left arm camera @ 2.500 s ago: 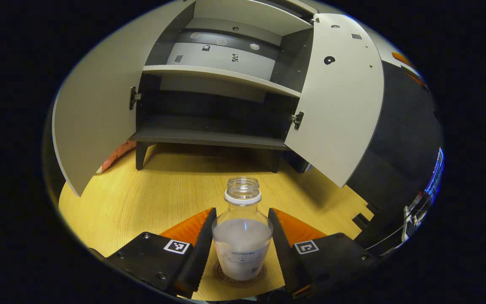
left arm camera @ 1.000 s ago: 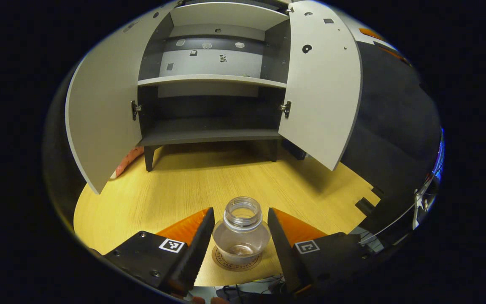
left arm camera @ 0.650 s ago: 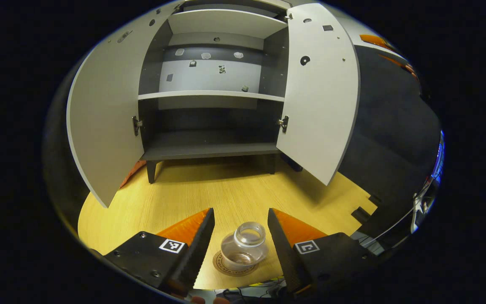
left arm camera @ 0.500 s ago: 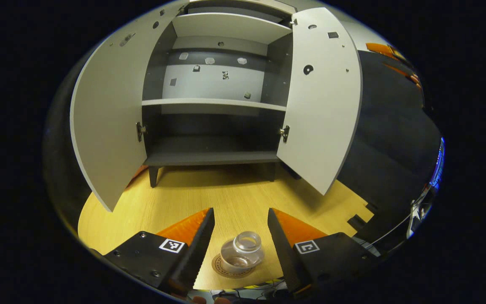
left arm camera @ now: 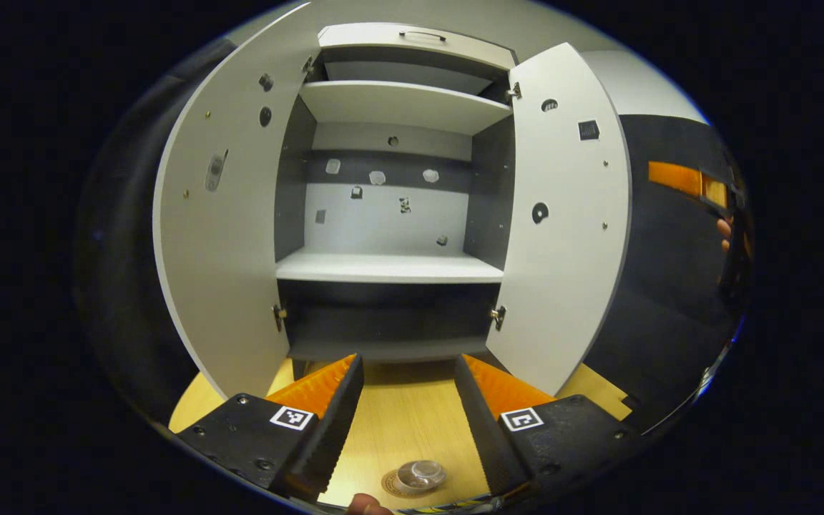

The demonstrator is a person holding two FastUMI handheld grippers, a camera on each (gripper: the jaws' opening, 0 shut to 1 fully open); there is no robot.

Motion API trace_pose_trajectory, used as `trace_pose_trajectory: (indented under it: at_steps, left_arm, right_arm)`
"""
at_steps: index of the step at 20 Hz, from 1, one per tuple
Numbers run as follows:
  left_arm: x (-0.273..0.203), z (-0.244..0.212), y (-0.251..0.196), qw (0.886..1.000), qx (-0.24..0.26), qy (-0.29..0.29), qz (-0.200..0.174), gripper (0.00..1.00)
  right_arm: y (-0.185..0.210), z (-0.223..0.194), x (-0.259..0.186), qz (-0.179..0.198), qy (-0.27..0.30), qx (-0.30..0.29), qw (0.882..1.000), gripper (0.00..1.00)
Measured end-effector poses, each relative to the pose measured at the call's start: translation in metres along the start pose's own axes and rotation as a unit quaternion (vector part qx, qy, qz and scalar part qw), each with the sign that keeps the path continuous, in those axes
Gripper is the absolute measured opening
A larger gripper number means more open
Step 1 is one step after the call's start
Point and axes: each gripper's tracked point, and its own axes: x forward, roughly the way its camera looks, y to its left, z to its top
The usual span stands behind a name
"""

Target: Grasp the bottle in the cabinet with the left hand and place it on the coaster, then close the right door with the right hand and the left door with the left hand.

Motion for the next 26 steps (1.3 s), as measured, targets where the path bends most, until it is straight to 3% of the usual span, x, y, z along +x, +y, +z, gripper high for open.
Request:
trace_pose_trajectory:
  at_steps: [5,14,20,25,26]
  left_arm:
    - [-0.008,0.067,0.007,0.998,0.001,-0.053,0.022,0.97]
    - [-0.028,0.111,0.054,0.991,-0.019,-0.103,0.080,0.97]
    - [-0.031,0.102,0.087,0.989,-0.025,-0.094,0.115,0.97]
    - [-0.033,0.106,0.103,0.987,-0.035,-0.101,0.124,0.94]
    - [-0.033,0.108,0.106,0.986,-0.037,-0.104,0.125,0.97]
  right_arm:
    - [-0.010,-0.006,0.009,-0.025,0.004,-0.004,1.000,0.97]
    - [-0.030,-0.027,0.029,-0.068,0.029,-0.003,0.997,0.97]
    - [-0.022,-0.030,0.037,-0.061,0.036,-0.006,0.997,0.93]
    - [-0.014,-0.030,0.038,-0.049,0.040,-0.003,0.998,0.95]
    - [-0.012,-0.030,0.038,-0.049,0.039,-0.004,0.998,0.95]
